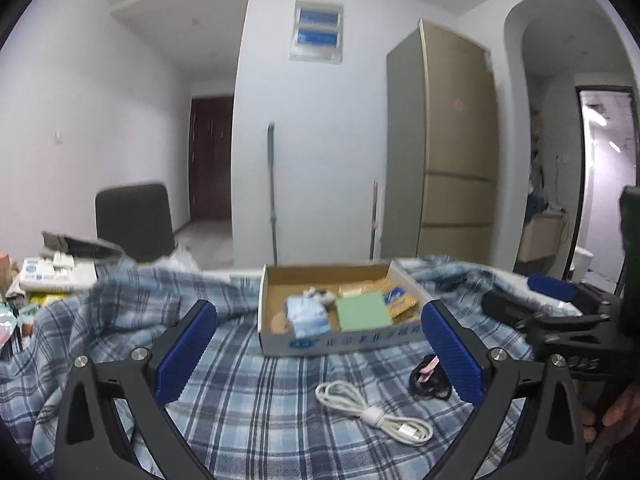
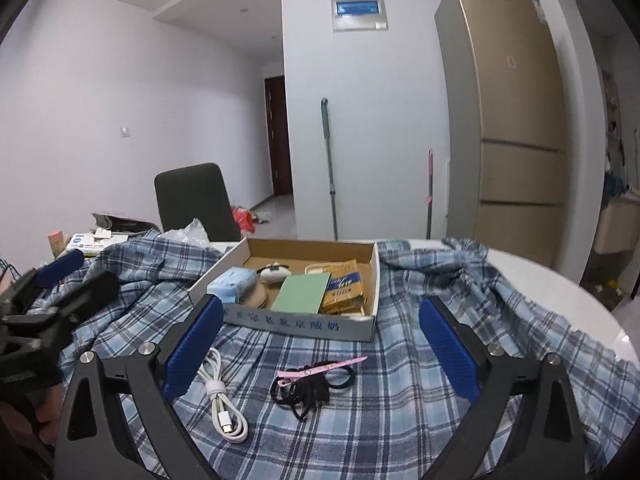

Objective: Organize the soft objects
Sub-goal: 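Grasp the black cord with pink tag with the right gripper, then grasp the white coiled cable with the left gripper while the right holds the black cord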

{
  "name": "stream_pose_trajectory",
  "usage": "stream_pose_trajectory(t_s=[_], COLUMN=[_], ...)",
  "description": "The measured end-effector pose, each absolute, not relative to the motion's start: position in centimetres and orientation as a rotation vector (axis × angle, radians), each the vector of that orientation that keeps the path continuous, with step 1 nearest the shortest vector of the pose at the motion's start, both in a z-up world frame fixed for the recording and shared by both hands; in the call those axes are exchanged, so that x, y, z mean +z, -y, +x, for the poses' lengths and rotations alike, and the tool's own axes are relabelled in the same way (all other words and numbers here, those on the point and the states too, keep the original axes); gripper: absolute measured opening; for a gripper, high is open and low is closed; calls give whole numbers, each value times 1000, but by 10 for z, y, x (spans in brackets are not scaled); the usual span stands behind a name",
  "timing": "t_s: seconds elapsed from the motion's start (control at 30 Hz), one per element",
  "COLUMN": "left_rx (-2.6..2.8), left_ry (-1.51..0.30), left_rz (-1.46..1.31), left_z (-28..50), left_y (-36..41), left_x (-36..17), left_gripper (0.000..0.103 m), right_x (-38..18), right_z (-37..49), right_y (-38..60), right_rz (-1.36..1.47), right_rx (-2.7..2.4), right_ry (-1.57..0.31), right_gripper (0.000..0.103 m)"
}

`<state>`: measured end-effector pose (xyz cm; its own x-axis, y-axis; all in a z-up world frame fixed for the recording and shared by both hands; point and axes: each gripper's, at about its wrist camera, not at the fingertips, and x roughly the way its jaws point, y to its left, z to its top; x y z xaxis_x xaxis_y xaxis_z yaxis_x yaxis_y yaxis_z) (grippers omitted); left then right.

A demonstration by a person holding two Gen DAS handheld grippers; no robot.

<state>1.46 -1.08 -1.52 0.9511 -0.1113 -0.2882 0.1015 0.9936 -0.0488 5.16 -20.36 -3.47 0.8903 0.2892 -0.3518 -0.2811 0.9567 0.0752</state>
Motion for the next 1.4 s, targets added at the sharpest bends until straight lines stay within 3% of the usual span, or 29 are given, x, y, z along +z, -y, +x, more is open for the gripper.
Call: stream_pose_trajectory(t_s=[0.27,0.33,0.67,0.77,0.8,0.87,1.17,1.33,1.4], left_rx=[-100,-95,-85,-86,-86,-88,-107,-127,-156], left_ry=[-441,-450,-479,-474,-472,-461,-447,-472,-505], left_rz=[-66,-77,-118,-102,-95,-76,-55,-61,-59], left_z=[42,44,48,47,46,44,40,44,49], left_y=[5,3,-4,-1,1,5,10,11,13], left_x=[-31,-32,-35,-35,-34,-33,-30,-32,-35], left_gripper=[103,103,103,103,103,103,103,102,88], right_x=[-54,-66,-103,-110,-112,-113,-65,-57,-58], right_z=[83,91,118,122,124,123,82,76,76], right_y=[184,175,158,154,152,150,174,175,175], right_rz=[-51,-91,-199,-210,-218,-226,-104,-92,-98], right_rx=[276,287,242,260,265,270,286,269,265], right_ry=[-559,-623,-828,-868,-883,-884,-574,-528,-538], right_gripper=[95,83,61,45,33,29,27,27,27])
